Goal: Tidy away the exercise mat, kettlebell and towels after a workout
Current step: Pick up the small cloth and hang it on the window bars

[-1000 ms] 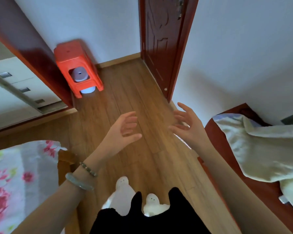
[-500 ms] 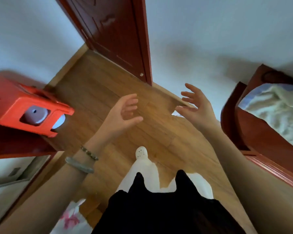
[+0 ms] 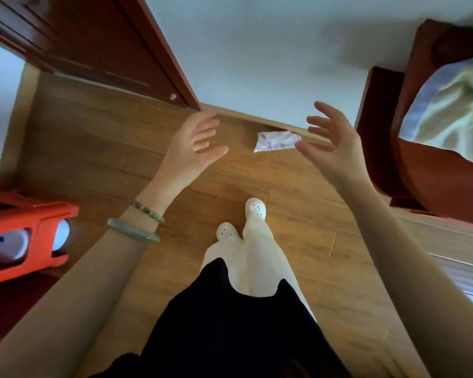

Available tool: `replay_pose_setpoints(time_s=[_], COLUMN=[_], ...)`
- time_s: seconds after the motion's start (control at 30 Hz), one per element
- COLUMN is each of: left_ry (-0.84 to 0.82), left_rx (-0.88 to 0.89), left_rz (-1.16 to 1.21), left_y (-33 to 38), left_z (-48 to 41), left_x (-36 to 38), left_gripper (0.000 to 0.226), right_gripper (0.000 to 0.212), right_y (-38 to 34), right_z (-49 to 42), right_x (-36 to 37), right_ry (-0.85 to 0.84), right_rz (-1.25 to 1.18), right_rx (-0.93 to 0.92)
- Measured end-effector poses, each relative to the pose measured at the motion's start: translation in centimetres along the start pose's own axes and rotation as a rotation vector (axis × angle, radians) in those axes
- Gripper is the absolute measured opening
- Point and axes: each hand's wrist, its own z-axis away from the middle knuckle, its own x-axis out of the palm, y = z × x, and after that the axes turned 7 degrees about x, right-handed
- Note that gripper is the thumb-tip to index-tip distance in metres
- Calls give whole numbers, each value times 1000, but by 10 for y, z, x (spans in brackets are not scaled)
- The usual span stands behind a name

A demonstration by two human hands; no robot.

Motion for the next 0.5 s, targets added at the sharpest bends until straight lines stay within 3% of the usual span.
replay_pose_setpoints(time_s=[0.27,0.5], left_ry=[-111,-335], left_rx=[-74,-164], left_rz=[-120,-328], left_y=[-105,-276], left_z=[-93,-174], left_x=[45,104], left_gripper=[50,42], right_gripper=[54,56], right_y=[93,230], right_z=[-82,-174], right_x=[30,96], right_ry=[78,154], right_rz=[21,66], right_rx=[110,170])
